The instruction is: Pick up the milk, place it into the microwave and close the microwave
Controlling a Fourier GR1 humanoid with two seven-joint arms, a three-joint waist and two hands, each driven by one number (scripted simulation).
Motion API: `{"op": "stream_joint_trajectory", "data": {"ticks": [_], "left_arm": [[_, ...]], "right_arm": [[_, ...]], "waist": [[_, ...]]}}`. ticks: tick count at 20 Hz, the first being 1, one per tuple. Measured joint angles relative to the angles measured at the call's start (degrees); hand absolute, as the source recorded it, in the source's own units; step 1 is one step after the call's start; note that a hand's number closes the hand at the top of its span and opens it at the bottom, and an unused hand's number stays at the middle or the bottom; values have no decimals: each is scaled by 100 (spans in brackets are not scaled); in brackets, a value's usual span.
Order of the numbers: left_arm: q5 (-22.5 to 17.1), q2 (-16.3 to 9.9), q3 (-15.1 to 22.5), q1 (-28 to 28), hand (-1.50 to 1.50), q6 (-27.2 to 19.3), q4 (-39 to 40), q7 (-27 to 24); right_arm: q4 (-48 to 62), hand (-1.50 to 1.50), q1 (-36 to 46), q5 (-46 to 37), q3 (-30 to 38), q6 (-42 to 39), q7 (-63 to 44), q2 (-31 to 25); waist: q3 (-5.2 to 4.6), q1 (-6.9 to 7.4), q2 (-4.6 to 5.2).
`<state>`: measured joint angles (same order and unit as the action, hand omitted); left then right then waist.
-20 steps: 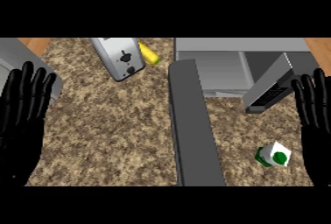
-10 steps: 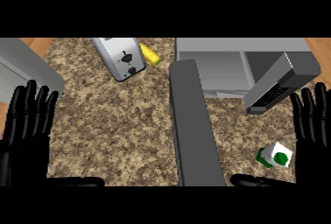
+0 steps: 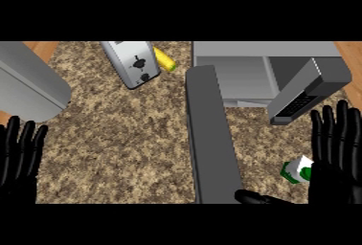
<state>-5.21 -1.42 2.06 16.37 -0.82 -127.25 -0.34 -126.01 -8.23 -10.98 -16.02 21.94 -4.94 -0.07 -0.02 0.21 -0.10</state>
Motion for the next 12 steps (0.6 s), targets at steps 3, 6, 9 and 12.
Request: {"op": "stream_joint_trajectory", "data": {"ticks": [3, 6, 9, 12], "left_arm": [[-48, 1, 17, 292, -150, 101, -43, -186], [-89, 16, 4, 418, -150, 186, -72, -263], [-116, 37, 33, 608, -150, 282, 14, -505], [-164, 49, 44, 860, -150, 345, -44, -694]], "right_arm": [[173, -150, 49, -138, 96, 223, 38, -18], [249, -150, -59, -157, 210, 305, 59, -49], [431, -150, -159, -23, 396, 341, 234, -48], [746, -150, -421, 303, 556, 342, 730, -34]], "waist": [[-1, 5, 1], [0, -3, 2], [2, -4, 3], [3, -3, 1]]}}
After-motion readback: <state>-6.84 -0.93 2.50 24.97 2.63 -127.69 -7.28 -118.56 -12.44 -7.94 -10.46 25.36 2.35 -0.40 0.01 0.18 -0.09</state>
